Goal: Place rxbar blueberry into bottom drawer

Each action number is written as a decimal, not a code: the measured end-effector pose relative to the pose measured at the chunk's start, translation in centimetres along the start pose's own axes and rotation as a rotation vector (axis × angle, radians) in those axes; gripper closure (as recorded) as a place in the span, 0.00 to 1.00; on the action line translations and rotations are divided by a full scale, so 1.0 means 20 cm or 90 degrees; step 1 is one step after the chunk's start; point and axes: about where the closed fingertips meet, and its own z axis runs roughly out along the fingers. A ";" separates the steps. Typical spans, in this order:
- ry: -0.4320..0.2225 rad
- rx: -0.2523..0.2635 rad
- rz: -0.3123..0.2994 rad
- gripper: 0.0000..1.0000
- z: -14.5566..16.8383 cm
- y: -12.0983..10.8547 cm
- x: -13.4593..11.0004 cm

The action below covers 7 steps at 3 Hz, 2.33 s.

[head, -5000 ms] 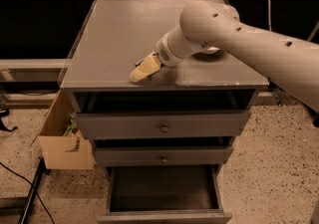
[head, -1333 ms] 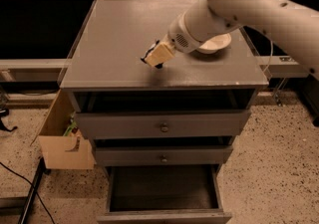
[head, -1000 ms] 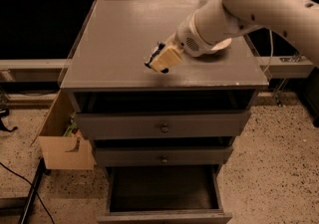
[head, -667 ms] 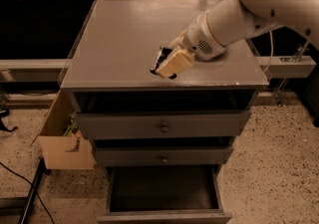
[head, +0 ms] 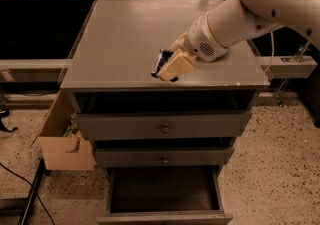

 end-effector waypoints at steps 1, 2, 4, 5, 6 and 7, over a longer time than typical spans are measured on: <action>0.008 -0.007 -0.027 1.00 -0.03 0.05 0.01; 0.006 -0.005 -0.051 1.00 -0.12 0.17 0.11; -0.008 -0.002 -0.037 1.00 -0.08 0.28 0.45; -0.012 -0.007 -0.028 1.00 0.00 0.31 0.59; 0.003 -0.019 -0.007 1.00 0.16 0.37 0.81; 0.003 -0.020 -0.007 1.00 0.16 0.37 0.81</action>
Offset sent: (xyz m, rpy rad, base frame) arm -0.0628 -0.0457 -0.0012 -0.0444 -0.0632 0.0689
